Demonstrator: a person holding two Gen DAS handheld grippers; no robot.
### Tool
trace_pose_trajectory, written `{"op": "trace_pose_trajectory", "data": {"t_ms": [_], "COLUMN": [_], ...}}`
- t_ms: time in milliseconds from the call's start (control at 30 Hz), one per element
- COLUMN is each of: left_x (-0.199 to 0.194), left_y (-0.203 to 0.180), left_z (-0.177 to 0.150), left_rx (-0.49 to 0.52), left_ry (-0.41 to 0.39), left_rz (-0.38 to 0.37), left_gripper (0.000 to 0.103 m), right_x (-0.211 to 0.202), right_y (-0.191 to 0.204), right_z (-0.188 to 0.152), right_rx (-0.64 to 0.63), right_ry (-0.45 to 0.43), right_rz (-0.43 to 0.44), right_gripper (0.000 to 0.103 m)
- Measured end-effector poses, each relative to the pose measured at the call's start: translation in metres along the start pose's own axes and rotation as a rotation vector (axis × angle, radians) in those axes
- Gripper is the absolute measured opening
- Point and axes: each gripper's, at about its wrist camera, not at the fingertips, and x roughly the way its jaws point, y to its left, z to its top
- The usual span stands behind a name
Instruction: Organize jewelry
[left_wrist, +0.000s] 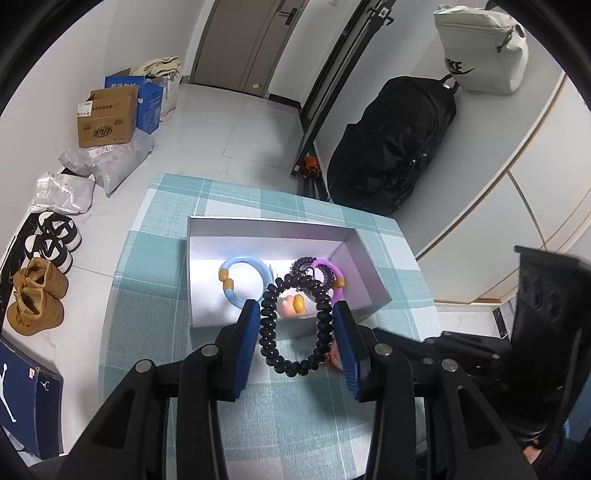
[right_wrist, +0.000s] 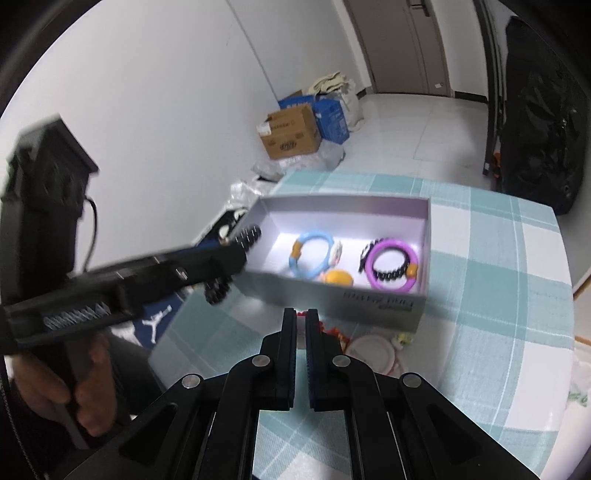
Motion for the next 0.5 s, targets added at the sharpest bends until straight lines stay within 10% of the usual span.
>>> {"op": "trace_pose_trajectory", "data": {"t_ms": [500], "left_x": [0.044], "left_y": [-0.008], "left_z": [0.031], "left_rx": [-0.014], "left_ry": [0.060], "left_rz": [0.022], "left_gripper": [0.035], "right_x": [0.001], "right_y": [-0.046], "right_z": [0.055], "right_rx": [0.143], "right_ry": [-0.095], "right_rz": [0.043], "right_gripper": [0.004]}}
